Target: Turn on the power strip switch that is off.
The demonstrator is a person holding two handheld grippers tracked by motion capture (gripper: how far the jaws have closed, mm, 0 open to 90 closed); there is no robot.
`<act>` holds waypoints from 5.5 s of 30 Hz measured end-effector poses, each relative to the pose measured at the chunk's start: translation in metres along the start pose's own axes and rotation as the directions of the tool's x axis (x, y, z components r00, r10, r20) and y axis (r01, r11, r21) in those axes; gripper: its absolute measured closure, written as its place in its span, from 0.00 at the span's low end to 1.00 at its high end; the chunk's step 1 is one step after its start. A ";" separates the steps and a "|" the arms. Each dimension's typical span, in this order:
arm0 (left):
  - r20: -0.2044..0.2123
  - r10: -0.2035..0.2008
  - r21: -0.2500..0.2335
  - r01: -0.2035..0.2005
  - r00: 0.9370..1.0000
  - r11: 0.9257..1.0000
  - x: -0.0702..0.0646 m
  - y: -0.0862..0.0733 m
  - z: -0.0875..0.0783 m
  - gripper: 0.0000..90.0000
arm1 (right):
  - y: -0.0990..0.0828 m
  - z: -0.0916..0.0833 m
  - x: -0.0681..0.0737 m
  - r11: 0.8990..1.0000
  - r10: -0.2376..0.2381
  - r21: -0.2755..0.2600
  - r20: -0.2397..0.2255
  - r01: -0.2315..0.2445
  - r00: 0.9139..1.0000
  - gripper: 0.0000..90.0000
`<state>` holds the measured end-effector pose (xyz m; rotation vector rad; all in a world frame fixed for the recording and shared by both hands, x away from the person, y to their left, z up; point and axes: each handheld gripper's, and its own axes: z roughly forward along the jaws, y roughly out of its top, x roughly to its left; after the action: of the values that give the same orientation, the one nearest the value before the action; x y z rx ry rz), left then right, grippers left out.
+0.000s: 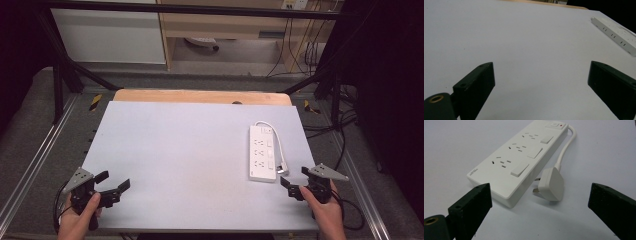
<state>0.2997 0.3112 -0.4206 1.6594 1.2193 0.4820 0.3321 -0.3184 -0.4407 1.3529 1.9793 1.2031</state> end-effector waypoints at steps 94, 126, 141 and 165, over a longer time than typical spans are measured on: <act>-0.042 0.023 0.029 -0.021 0.999 0.999 0.006 0.003 0.019 0.08 | 0.091 0.033 -0.011 0.994 -0.036 -0.102 -0.016 0.034 0.999 1.00; -0.039 0.025 0.034 -0.024 0.999 0.999 0.006 0.003 0.019 0.08 | 0.067 0.074 -0.013 1.000 -0.007 0.019 -0.030 0.008 1.000 1.00; -0.039 0.030 0.041 -0.028 0.999 0.999 0.006 0.002 0.020 0.08 | 0.060 0.084 -0.012 0.999 0.001 0.039 -0.035 0.000 0.999 1.00; -0.035 0.028 0.045 -0.026 0.999 0.999 0.005 0.002 0.020 0.08 | 0.059 0.091 -0.008 0.998 0.003 0.056 -0.036 -0.001 0.999 1.00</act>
<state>0.3181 0.3060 -0.4292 1.7136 1.2433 0.5059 0.4338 -0.2813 -0.4382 1.3692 2.0512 1.1897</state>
